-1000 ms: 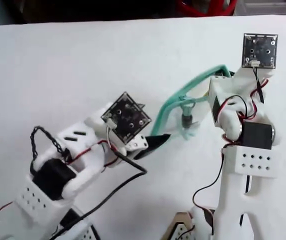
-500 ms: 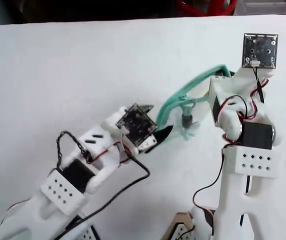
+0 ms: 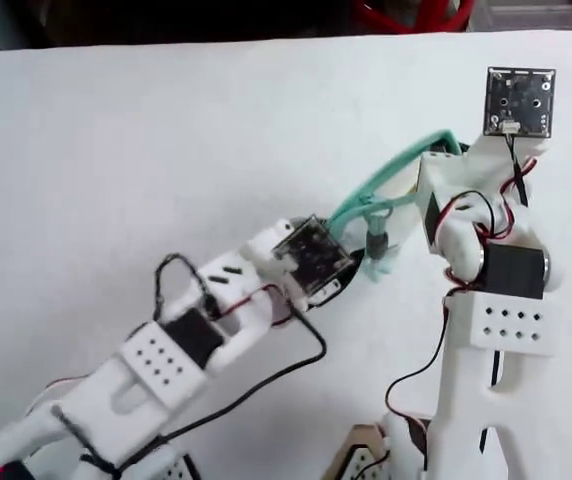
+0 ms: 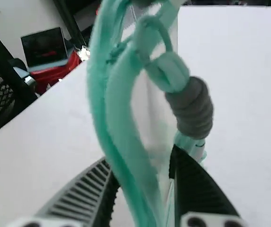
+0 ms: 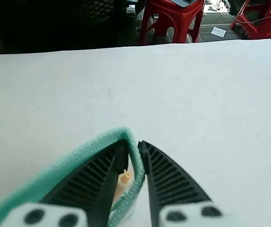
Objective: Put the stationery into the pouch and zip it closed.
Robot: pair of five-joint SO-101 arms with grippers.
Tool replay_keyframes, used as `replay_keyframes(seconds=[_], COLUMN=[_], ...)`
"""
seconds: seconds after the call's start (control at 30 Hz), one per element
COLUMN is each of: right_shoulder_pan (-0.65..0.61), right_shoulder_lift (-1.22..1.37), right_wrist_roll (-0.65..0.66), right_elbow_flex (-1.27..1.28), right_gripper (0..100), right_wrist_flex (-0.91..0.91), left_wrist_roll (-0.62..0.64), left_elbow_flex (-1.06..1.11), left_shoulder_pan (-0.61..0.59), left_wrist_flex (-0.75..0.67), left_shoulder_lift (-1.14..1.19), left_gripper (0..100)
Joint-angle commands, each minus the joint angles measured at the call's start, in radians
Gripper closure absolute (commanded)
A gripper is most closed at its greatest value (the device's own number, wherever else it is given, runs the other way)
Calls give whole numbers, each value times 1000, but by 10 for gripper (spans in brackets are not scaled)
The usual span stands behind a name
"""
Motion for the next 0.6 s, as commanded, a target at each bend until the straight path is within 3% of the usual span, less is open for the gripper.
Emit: replay_keyframes(seconds=[0.0, 0.13, 0.57], right_shoulder_pan=[-12, -12, -16], right_shoulder_lift=[38, 38, 36], right_wrist_roll=[-5, -5, -5], right_elbow_flex=[38, 38, 38], right_gripper=[981, 981, 979], right_wrist_flex=[1, -1, -1], left_wrist_roll=[2, 2, 2], left_elbow_flex=[-61, -60, 28], left_shoulder_pan=[12, 7, 7], left_wrist_flex=[9, 26, 126], left_shoulder_lift=[54, 36, -225], left_gripper=[840, 983, 976])
